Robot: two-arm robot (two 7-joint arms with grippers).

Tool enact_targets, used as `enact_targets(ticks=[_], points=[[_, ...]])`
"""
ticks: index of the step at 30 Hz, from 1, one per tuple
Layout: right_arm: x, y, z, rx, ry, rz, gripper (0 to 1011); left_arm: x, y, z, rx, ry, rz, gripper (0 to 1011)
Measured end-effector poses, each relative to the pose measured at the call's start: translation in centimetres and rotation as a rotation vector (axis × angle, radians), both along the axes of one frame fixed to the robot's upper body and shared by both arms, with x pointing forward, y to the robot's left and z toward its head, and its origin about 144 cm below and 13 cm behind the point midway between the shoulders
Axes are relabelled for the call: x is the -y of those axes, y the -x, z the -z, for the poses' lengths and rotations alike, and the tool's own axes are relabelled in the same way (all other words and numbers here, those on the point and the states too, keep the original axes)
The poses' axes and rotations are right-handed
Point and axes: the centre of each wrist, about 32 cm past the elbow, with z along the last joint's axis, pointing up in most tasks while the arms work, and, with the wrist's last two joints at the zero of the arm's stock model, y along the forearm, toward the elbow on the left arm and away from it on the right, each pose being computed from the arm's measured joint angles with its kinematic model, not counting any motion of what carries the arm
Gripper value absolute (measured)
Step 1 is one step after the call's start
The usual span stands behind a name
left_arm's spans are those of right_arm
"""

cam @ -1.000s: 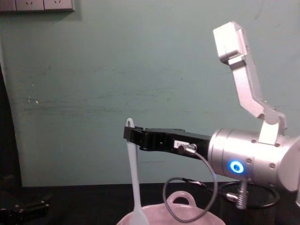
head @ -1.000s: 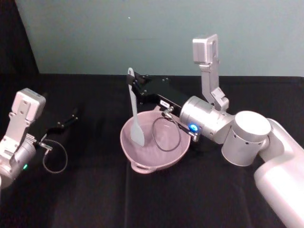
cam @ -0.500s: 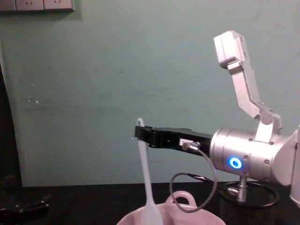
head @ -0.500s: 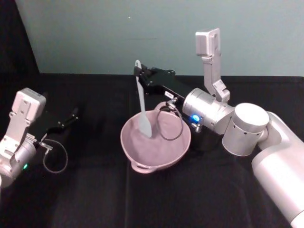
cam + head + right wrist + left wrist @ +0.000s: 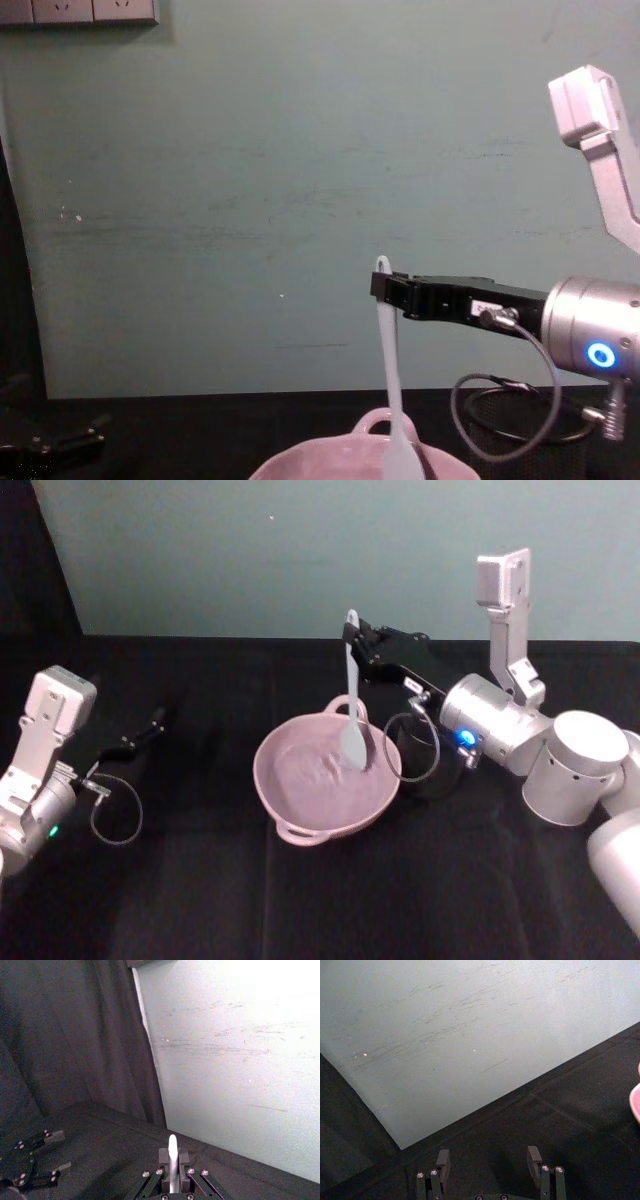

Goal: Use the one hand to pick up the spoon and stir the clear water in the bowl.

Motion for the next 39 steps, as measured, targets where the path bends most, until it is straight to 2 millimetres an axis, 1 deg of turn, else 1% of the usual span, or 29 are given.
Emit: enact_targets(ticks=[4, 10, 16, 23, 27, 36, 37, 39], points=[[0.2, 0.7, 0.0, -0.005, 0.009, -0.010, 111, 0.0, 0.0, 0.0, 0.000, 0.000, 0.000, 1011], [-1.1, 1.2, 0.1, -0.012, 0.015, -0.062, 111, 0.0, 0.0, 0.0, 0.000, 0.000, 0.000, 1011], [-2.9, 1.0, -0.1, -0.007, 0.005, -0.112, 111, 0.0, 0.0, 0.0, 0.000, 0.000, 0.000, 1011], [-3.6, 0.9, -0.3, 0.004, -0.004, -0.129, 111, 0.0, 0.0, 0.0, 0.000, 0.000, 0.000, 1011], [-3.3, 1.1, -0.8, 0.022, -0.010, -0.123, 111, 0.0, 0.0, 0.0, 0.000, 0.000, 0.000, 1011], [-0.7, 1.9, -4.1, 0.132, -0.054, -0.069, 111, 0.0, 0.0, 0.0, 0.000, 0.000, 0.000, 1011], [-0.2, 2.1, -4.6, 0.150, -0.056, -0.057, 111, 0.0, 0.0, 0.0, 0.000, 0.000, 0.000, 1011], [0.3, 2.3, -5.1, 0.165, -0.058, -0.045, 111, 0.0, 0.0, 0.0, 0.000, 0.000, 0.000, 1011]])
